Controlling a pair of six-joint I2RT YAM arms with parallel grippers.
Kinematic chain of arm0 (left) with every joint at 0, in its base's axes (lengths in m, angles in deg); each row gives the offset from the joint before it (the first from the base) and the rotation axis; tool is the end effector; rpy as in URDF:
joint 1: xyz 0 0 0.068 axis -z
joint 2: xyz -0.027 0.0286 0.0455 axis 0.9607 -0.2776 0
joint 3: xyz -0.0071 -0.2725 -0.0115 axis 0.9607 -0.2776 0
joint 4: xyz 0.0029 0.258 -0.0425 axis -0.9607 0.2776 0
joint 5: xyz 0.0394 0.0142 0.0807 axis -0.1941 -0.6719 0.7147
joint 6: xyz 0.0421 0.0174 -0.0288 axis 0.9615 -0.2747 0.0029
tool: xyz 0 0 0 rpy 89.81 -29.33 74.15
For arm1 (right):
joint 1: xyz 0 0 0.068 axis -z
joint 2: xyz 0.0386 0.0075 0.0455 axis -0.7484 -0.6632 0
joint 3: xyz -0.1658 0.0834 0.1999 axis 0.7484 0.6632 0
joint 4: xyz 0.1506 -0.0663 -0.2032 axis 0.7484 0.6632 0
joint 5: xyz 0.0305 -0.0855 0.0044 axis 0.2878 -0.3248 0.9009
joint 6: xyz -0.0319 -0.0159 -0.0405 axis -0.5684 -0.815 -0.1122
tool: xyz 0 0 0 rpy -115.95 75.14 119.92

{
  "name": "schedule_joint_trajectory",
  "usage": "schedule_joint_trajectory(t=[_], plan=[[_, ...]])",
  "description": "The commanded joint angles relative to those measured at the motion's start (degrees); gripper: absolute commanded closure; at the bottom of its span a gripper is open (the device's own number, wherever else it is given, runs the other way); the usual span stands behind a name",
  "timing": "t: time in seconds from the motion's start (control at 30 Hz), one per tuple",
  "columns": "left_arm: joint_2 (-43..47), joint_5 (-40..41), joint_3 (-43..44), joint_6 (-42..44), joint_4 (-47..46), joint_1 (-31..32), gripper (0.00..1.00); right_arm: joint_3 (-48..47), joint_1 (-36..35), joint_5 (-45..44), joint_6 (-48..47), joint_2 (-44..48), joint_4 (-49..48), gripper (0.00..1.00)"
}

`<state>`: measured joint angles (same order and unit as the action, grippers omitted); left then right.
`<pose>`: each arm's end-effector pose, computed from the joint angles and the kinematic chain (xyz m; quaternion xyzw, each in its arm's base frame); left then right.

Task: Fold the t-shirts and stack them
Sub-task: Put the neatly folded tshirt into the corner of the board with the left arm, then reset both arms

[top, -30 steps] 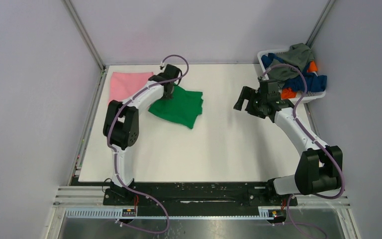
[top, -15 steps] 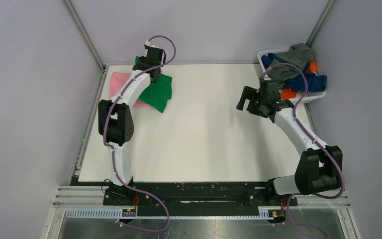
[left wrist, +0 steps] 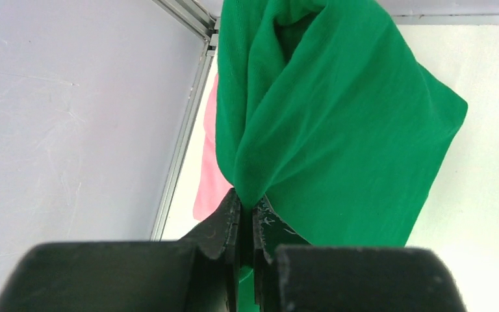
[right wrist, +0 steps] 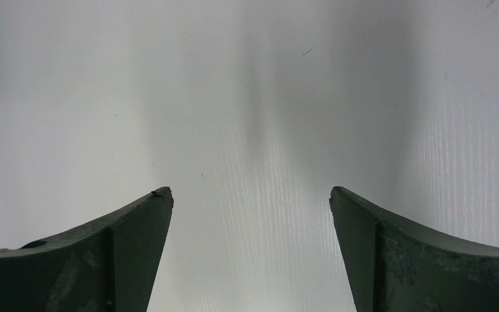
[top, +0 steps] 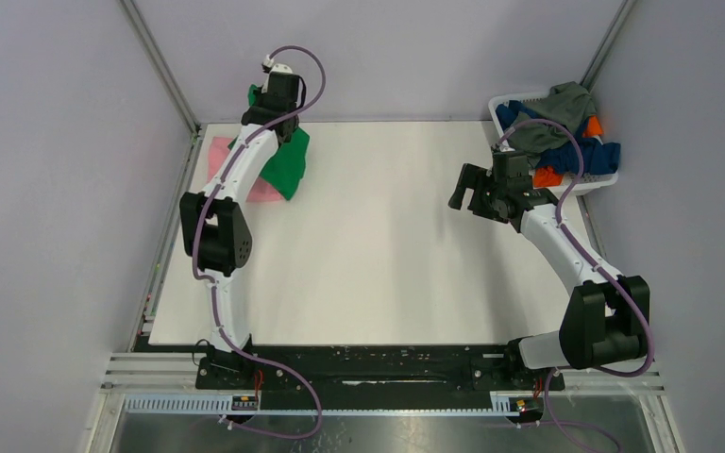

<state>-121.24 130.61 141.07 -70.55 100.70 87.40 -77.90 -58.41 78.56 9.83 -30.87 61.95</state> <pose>0.4687 -0.0887 0.3294 -0.0248 0.8511 0.2771 0.4453 0.3033 0.0554 0.2731 0.0774 0.9050 0.1398 0.3943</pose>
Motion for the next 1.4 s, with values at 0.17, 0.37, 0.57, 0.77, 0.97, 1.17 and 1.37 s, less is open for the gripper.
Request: schedule_joint_trajectory(t=[0.17, 0.37, 0.57, 0.77, 0.97, 1.17, 1.37], plan=[[5.9, -4.6, -1.5, -5.9, -4.6, -6.1, 1.00, -1.7, 0.3, -0.6, -0.4, -0.5, -0.3, 0.01], [2.9, -7.1, -6.6, -7.9, -8.5, -9.5, 1.00, -2.1, 0.3, -0.5, -0.4, -1.3, 0.3, 0.01], [-2.8, -6.9, -5.4, -12.3, -8.4, -14.2, 1.00, -2.1, 0.3, -1.7, -0.7, -1.5, 0.7, 0.00], [-5.7, -7.2, -2.6, -17.2, -4.6, -17.8, 0.60, -3.0, 0.3, -3.1, -0.8, -2.3, 1.9, 0.00], [1.8, -12.0, -5.1, -22.9, -0.8, -17.8, 0.01, -2.5, 0.5, -6.8, 1.6, 0.3, 2.1, 0.01], [20.8, -26.6, -26.9, -29.4, -9.5, -16.7, 0.01, 1.6, 1.3, -10.2, 5.4, 6.2, 0.8, 0.01], [40.6, -38.0, -50.7, -33.4, -19.3, -12.4, 0.01, 11.8, 2.0, -13.6, 8.9, 15.1, -0.9, 0.01]])
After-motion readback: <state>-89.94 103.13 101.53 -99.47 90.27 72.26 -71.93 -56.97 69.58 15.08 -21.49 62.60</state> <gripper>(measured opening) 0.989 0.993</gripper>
